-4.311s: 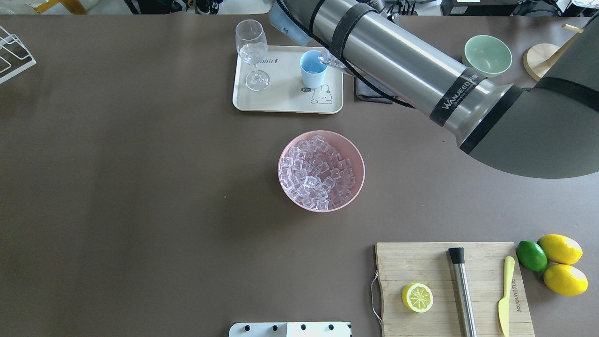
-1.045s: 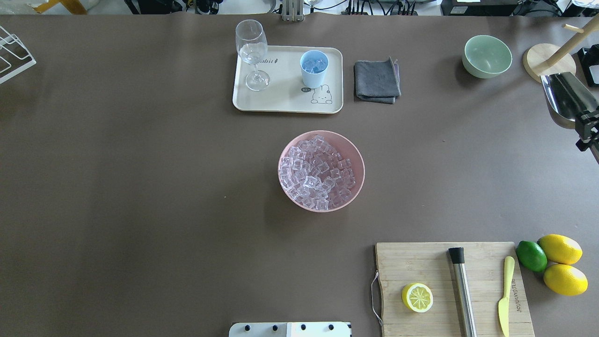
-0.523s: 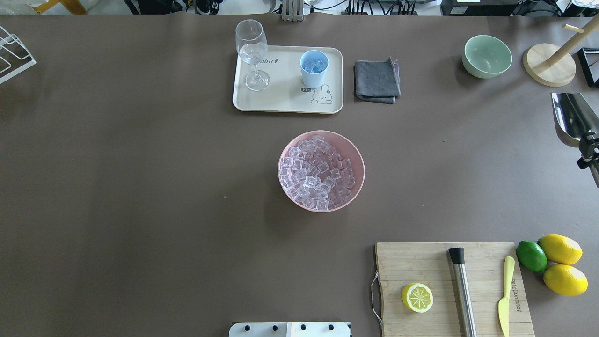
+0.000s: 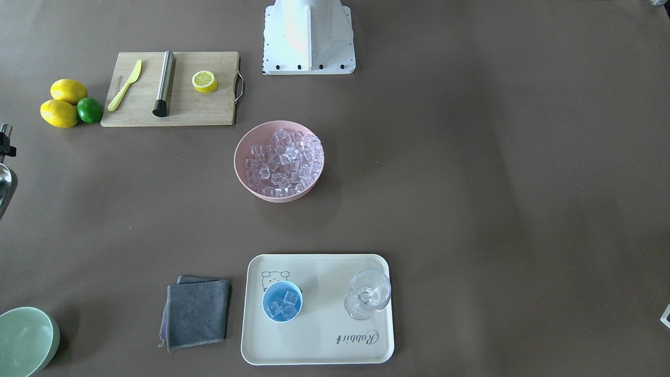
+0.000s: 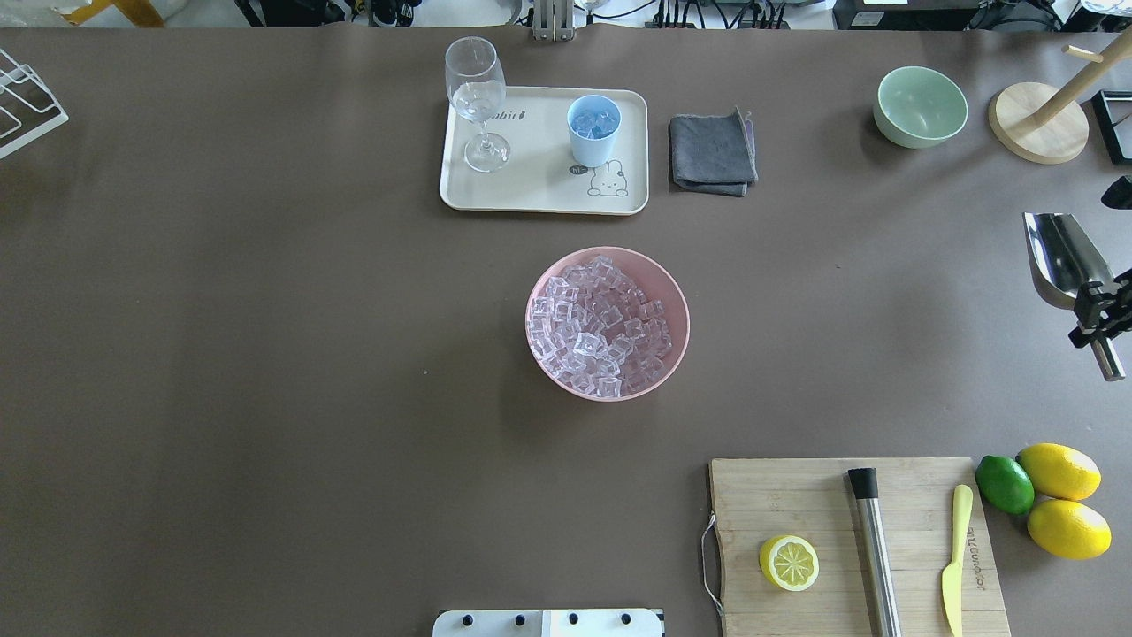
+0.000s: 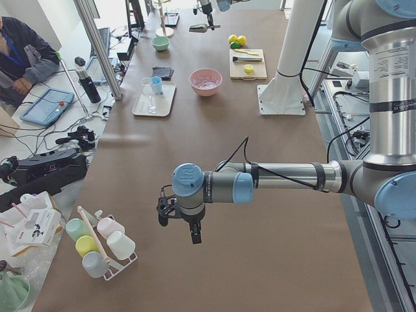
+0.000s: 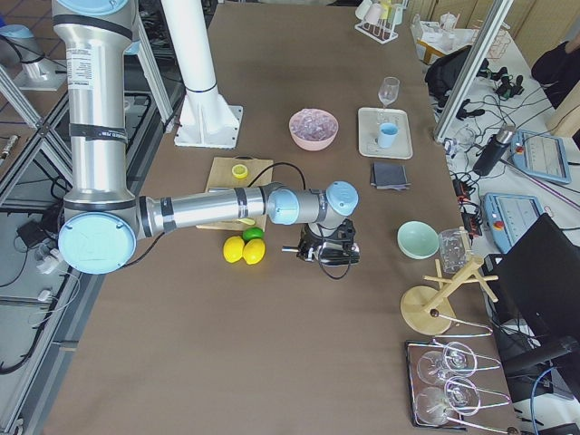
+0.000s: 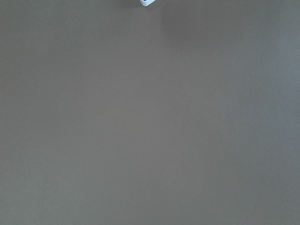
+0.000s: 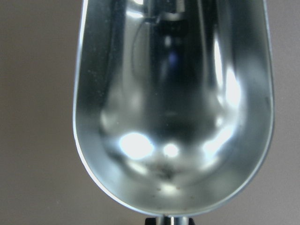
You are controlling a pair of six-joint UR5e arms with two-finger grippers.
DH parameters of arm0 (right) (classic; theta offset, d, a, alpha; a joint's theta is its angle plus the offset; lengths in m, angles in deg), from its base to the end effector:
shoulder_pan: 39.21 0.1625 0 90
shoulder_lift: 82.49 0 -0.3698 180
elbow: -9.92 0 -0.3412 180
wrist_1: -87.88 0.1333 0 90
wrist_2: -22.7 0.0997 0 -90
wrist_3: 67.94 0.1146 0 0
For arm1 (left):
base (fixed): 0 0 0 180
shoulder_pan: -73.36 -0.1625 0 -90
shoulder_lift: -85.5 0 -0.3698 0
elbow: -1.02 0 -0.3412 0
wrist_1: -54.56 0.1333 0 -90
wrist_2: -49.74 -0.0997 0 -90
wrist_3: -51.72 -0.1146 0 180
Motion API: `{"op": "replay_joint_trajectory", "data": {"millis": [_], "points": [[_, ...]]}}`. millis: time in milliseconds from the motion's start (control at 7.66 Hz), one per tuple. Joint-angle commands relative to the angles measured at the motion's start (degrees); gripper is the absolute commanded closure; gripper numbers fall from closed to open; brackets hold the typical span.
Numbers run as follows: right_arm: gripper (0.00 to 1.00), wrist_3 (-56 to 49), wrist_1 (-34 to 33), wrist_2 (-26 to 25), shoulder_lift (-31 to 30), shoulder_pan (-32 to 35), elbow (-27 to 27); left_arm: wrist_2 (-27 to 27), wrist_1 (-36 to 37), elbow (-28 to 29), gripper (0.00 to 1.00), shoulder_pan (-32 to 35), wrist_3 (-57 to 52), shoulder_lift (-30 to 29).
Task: Put ice in cup with scoop
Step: 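Lower the scoop onto the table and open the right gripper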
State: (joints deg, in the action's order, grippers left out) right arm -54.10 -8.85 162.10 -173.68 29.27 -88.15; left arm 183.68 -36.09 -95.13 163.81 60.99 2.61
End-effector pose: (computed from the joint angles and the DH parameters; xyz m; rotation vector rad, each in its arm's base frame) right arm -0.1150 -0.4179 0.5657 -0.2597 -0.8228 -0.1268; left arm -0.0569 -0.3942 0.6182 -0.0642 0.7651 -0.1633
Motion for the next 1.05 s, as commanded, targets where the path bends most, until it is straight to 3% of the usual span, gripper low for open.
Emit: {"op": "replay_joint_trajectory", "data": {"millis": [0, 784, 914], "points": [[1.0, -0.04, 0.84, 1.84, 0.04, -2.56, 3.84, 0.0, -0.06, 0.35, 0.02, -0.01, -0.04, 0.0], [1.0, -0.04, 0.93, 2.19, 2.24, -3.62, 8.68, 0.09, -0.06, 0.35, 0.02, -0.63, 0.04, -0.09], [0.89, -0.04, 0.93, 2.19, 2.5, -3.62, 8.77, 0.0, -0.06, 0.35, 0.02, -0.63, 0.04, -0.09]]}}
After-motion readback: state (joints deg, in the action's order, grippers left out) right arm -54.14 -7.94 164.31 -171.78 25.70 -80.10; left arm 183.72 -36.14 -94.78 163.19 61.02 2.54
